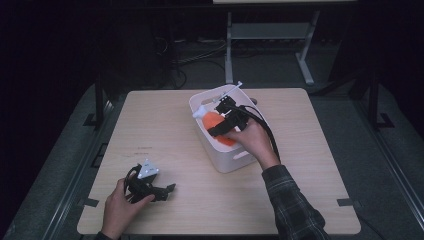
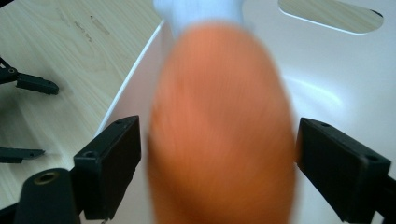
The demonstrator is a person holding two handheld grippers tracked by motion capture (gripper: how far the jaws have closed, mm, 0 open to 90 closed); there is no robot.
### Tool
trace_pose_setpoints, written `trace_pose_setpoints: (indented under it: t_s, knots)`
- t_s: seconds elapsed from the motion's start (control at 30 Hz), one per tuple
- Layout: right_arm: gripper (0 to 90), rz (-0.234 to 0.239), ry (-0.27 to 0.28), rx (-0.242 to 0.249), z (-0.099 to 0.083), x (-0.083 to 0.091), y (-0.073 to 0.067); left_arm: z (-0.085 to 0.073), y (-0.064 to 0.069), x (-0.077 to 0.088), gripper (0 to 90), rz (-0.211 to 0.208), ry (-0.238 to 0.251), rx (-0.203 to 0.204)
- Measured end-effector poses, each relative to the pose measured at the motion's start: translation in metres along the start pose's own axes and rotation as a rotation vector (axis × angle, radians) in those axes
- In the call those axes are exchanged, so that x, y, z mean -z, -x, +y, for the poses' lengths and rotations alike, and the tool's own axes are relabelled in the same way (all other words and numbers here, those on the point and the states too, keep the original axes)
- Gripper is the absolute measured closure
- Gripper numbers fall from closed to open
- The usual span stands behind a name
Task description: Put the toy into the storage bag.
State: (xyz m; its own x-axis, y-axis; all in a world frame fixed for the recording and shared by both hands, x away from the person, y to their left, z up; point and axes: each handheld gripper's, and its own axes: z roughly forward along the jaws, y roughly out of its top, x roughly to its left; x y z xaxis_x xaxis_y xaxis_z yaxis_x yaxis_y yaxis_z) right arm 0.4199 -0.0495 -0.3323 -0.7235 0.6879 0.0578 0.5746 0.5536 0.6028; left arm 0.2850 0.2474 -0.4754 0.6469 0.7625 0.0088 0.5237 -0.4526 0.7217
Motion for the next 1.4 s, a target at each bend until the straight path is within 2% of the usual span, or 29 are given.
trace_pose_setpoints:
  t_s: [0.37,0.77,0.93,1.4]
  knots:
    - [14.5,0.0,0.024,0.003,-0.009,0.011,0.007,0.0,0.0,0.0,12.5,0.0,0.0,0.001]
    - [14.3,-0.032,0.072,0.001,-0.03,0.04,0.024,0.0,0.0,0.0,12.5,0.0,0.003,0.004]
    - [14.1,-0.045,0.096,-0.015,-0.039,0.053,0.03,0.0,0.0,0.0,12.6,0.0,0.002,0.004]
    - [13.6,-0.067,0.124,-0.038,-0.07,0.08,0.046,0.0,0.0,0.0,12.6,0.0,0.004,0.005]
